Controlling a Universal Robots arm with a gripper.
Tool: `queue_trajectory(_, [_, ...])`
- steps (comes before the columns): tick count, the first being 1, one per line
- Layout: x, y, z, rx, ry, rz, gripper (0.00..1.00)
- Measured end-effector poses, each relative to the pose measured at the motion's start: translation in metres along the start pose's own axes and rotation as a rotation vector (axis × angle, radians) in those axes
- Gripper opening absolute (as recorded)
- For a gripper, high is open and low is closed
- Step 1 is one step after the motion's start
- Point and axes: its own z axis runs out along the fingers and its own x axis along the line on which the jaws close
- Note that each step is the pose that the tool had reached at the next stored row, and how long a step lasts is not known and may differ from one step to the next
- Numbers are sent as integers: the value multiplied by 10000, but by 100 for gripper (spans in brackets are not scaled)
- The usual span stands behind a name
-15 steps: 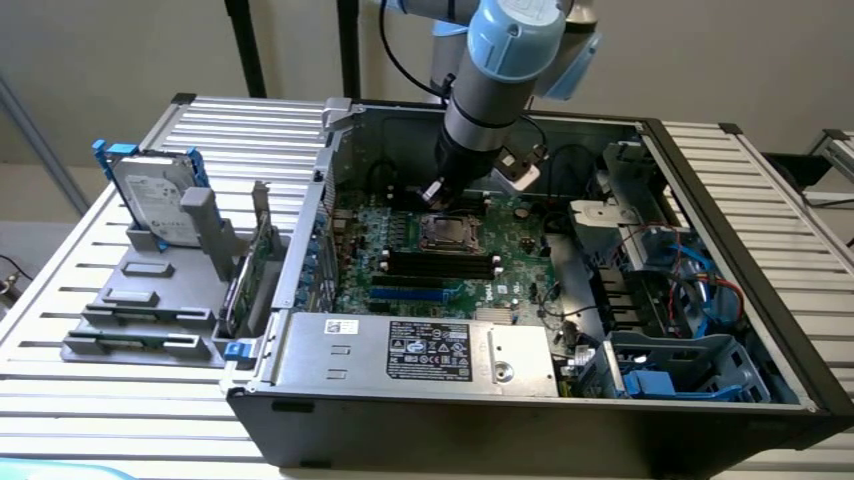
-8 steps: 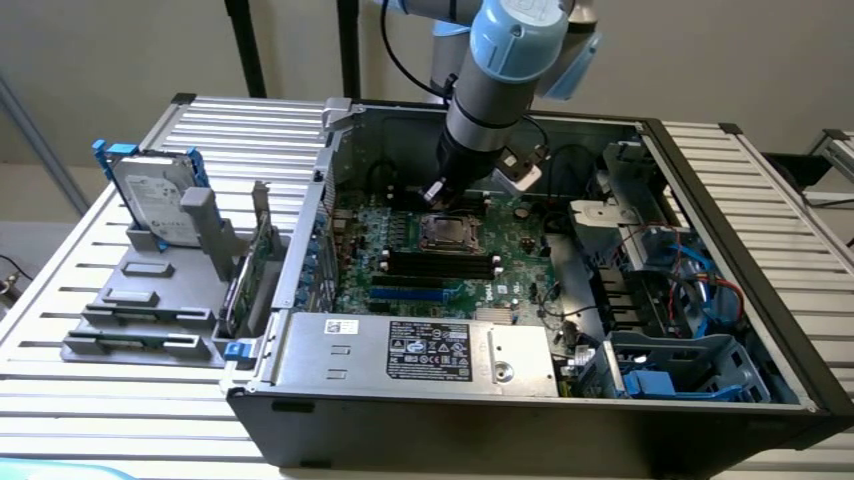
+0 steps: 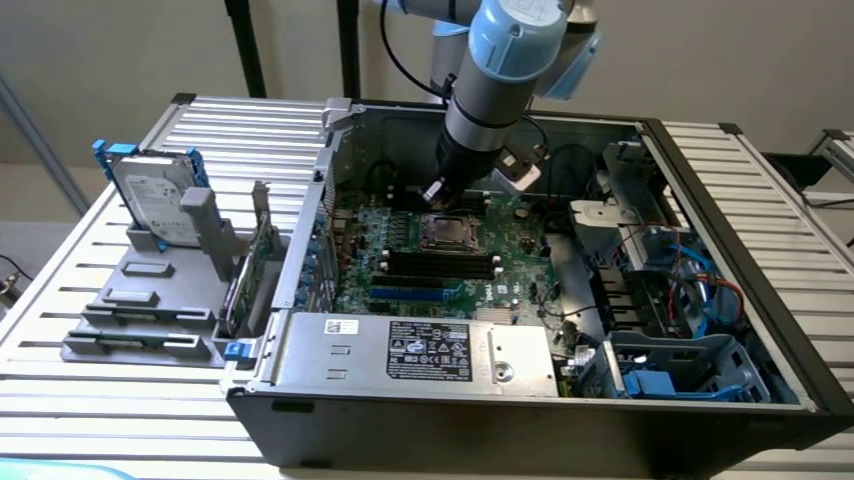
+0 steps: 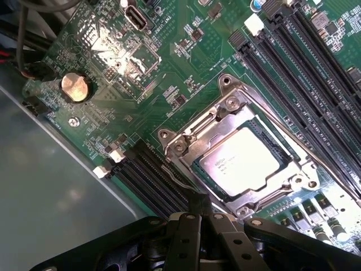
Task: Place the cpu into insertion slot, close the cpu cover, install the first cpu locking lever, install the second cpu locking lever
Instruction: 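Install the first cpu locking lever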
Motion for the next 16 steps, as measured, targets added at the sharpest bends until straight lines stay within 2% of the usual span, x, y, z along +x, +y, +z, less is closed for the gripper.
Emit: queue_trajectory(16, [16,-27,10,1,0,-1,11])
